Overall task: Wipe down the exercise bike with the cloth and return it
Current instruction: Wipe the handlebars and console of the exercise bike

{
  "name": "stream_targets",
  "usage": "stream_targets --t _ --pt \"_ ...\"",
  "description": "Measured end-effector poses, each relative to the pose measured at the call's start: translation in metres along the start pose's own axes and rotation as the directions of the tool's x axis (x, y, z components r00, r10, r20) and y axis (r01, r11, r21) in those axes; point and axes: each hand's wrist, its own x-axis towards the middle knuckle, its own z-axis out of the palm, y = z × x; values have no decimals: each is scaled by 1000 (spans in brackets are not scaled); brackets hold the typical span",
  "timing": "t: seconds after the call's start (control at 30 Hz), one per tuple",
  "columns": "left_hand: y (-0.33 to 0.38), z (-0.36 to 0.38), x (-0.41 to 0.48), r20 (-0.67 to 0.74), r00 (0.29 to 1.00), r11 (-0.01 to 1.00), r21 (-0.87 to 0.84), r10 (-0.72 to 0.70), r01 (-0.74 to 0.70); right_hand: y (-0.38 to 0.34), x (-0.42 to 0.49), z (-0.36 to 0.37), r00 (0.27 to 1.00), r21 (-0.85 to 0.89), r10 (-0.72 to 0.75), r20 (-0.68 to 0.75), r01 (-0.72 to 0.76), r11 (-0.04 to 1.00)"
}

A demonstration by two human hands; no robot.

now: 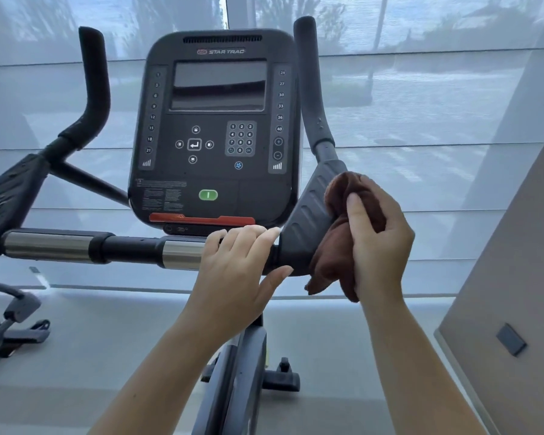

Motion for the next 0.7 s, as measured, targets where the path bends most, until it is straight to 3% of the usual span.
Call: stream_targets --t 0.2,0.27,0.4,0.57,0.7 --pt "16 1 8 -9 1000 999 -32 -14 14 14 -33 2 990 149 72 -121 -54 987" --pt "22 3 14 4 1000 999 -43 -21 22 17 -6 -3 989 216 141 -46 -128 968" --pt "31 7 21 3 998 998 -19 -60 60 18 59 -11 924 287 275 267 -348 892" --pt "34 15 19 -24 997 996 45 -80 81 27 23 -11 945 381 285 160 -326 865" --pt "33 19 18 -60 996 994 81 -67 71 29 31 -13 947 367 243 210 -307 878"
